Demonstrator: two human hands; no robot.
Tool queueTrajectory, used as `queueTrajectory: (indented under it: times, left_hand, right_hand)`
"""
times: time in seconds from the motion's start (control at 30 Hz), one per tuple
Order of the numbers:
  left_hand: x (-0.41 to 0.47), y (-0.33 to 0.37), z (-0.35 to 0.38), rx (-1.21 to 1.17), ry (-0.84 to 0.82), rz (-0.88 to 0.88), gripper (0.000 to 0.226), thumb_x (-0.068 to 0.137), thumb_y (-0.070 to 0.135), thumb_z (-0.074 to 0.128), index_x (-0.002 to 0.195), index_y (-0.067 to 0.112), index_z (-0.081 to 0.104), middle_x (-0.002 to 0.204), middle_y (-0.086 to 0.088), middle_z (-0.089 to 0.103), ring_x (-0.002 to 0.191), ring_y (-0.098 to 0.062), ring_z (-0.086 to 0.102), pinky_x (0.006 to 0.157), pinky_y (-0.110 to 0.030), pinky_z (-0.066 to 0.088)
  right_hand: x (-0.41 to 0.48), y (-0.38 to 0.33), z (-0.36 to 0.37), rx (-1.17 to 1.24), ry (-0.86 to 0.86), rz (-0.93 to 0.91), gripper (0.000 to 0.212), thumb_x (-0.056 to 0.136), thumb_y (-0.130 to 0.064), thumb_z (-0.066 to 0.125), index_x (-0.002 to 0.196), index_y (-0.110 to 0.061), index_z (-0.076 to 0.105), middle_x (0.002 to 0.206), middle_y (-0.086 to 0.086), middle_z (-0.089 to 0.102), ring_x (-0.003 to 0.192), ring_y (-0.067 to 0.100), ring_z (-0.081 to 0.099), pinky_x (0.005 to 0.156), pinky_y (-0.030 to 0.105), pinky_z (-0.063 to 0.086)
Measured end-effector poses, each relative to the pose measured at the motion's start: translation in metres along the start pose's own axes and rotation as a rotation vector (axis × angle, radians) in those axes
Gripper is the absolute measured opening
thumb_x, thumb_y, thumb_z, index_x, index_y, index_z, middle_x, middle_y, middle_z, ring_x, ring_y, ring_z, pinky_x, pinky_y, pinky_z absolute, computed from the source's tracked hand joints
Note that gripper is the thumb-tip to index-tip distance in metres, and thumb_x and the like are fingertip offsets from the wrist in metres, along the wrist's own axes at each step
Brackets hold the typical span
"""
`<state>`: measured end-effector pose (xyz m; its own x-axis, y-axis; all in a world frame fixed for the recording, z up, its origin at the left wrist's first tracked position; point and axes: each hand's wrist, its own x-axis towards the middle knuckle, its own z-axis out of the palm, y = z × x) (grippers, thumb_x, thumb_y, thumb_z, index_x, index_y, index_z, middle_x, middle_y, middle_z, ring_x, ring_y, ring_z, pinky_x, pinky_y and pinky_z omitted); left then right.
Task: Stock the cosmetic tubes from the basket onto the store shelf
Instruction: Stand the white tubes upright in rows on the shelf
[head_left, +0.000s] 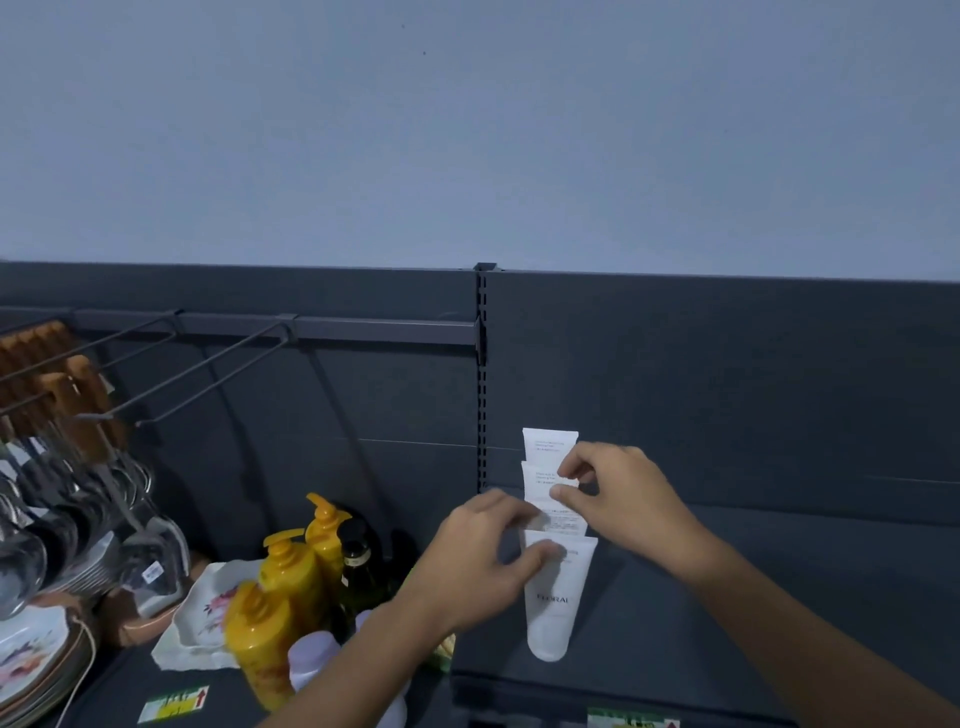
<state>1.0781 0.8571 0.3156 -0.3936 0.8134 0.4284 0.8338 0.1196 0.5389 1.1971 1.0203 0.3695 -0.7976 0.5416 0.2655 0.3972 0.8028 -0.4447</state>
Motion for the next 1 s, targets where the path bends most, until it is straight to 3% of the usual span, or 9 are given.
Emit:
queueTrajectory:
  times: [0.13, 0.3, 0.57, 0.7, 0.83, 0.93, 1.0]
  left_hand:
    - [-0.008, 0.0, -0.022, 0.06, 0.021, 0.038, 0.044, 0.093, 0.061, 0.055, 0.119, 0.028, 0.066, 0.105, 0.021, 0.058, 0.101, 0.001, 0.056, 0.088, -0.017, 0.045]
    - [-0.037, -0.008, -0.041, 0.094, -0.002, 0.037, 0.053, 0.094, 0.062, 0.051, 0.128, 0.025, 0.063, 0.117, 0.014, 0.062, 0.11, -0.002, 0.057, 0.095, -0.024, 0.048]
    - [-0.129, -0.038, -0.03, 0.082, -0.1, 0.048, 0.027, 0.095, 0.041, 0.061, 0.109, 0.019, 0.068, 0.097, 0.007, 0.066, 0.091, -0.009, 0.063, 0.08, -0.034, 0.053]
    - [-0.186, -0.073, 0.0, 0.051, -0.212, -0.048, 0.024, 0.095, 0.037, 0.062, 0.108, 0.018, 0.068, 0.098, 0.004, 0.069, 0.089, -0.012, 0.064, 0.077, -0.036, 0.054]
    - [-0.249, -0.116, 0.041, 0.049, -0.368, -0.188, 0.028, 0.094, 0.038, 0.061, 0.111, 0.017, 0.068, 0.1, 0.0, 0.07, 0.089, -0.017, 0.066, 0.077, -0.037, 0.055]
    - [-0.296, -0.15, 0.082, 0.049, -0.486, -0.317, 0.025, 0.093, 0.03, 0.066, 0.113, 0.016, 0.07, 0.102, 0.0, 0.071, 0.09, -0.017, 0.067, 0.081, -0.033, 0.055]
    - [-0.324, -0.167, 0.114, 0.055, -0.583, -0.394, 0.021, 0.091, 0.028, 0.063, 0.108, 0.018, 0.07, 0.099, 0.002, 0.071, 0.089, -0.017, 0.068, 0.08, -0.033, 0.055]
  right_hand:
    - [-0.022, -0.018, -0.005, -0.092, 0.084, -0.077, 0.018, 0.092, -0.043, 0.066, 0.106, -0.032, 0.066, 0.103, -0.021, 0.058, 0.105, 0.007, 0.056, 0.086, 0.029, 0.047]
    - [-0.064, -0.044, 0.005, -0.124, 0.142, -0.126, 0.021, 0.094, -0.04, 0.066, 0.11, -0.028, 0.067, 0.113, -0.015, 0.061, 0.106, 0.012, 0.055, 0.09, 0.031, 0.045]
    - [-0.147, -0.053, 0.086, -0.034, 0.159, -0.289, 0.019, 0.088, -0.026, 0.077, 0.101, -0.015, 0.07, 0.097, -0.002, 0.067, 0.091, 0.02, 0.061, 0.077, 0.033, 0.052]
    - [-0.186, -0.044, 0.147, -0.031, 0.011, -0.273, 0.022, 0.088, -0.03, 0.075, 0.103, -0.016, 0.068, 0.097, -0.001, 0.066, 0.09, 0.021, 0.064, 0.071, 0.037, 0.056]
    - [-0.228, -0.024, 0.219, -0.01, -0.223, -0.152, 0.027, 0.094, -0.039, 0.068, 0.115, -0.024, 0.065, 0.109, -0.01, 0.063, 0.099, 0.009, 0.06, 0.077, 0.032, 0.054]
    - [-0.256, 0.001, 0.276, -0.01, -0.373, -0.078, 0.027, 0.095, -0.039, 0.067, 0.119, -0.026, 0.063, 0.112, -0.01, 0.062, 0.103, 0.011, 0.061, 0.084, 0.034, 0.054]
    - [-0.275, 0.021, 0.312, -0.026, -0.446, -0.022, 0.023, 0.095, -0.036, 0.068, 0.114, -0.024, 0.066, 0.109, -0.008, 0.063, 0.101, 0.014, 0.062, 0.08, 0.031, 0.051]
